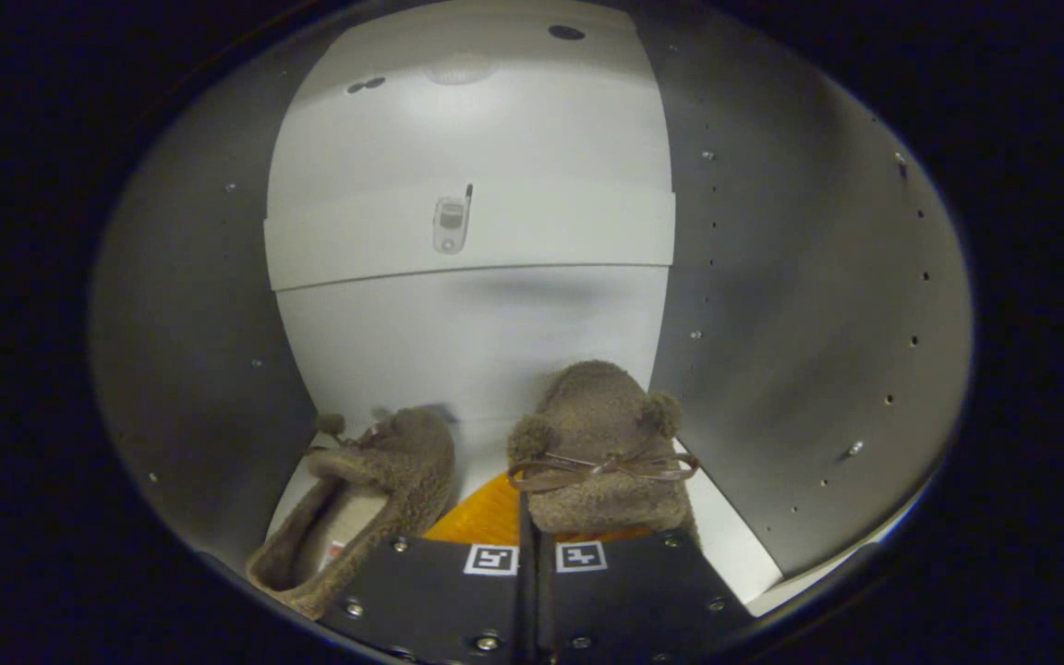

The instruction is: Open the shoe cabinet door, grab the shoes and put them into the shoe cabinet, then close the shoe cabinet door.

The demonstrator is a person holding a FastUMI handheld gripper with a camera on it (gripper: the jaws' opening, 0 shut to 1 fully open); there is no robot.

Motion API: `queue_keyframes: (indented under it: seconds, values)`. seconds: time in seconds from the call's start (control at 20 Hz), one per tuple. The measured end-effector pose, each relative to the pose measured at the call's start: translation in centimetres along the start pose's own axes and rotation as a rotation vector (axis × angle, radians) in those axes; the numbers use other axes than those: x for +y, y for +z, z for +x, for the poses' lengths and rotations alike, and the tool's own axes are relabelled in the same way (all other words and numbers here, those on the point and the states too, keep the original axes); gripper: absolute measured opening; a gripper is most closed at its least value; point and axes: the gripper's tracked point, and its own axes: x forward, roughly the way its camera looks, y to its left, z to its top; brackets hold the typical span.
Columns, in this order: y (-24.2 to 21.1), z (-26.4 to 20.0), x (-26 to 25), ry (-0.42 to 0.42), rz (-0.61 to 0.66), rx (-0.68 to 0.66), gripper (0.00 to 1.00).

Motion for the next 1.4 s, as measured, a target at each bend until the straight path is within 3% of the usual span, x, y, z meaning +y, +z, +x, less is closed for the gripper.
queue_keyframes:
  seconds: [0.15, 0.35, 0.6, 0.85, 1.4]
  values:
    - [-0.3, 0.7, -0.2, 0.002, 0.003, 0.044, 0.01]
    - [-1.1, 1.0, -0.5, 0.009, 0.02, 0.1, 0.1]
    - [-1.9, 0.1, -0.8, 0.011, -0.002, 0.144, 0.1]
    - [-2.2, -1.7, -1.2, 0.008, -0.025, 0.165, 0.3]
    - [-1.2, -9.7, -1.4, 0.038, -0.041, 0.094, 0.3]
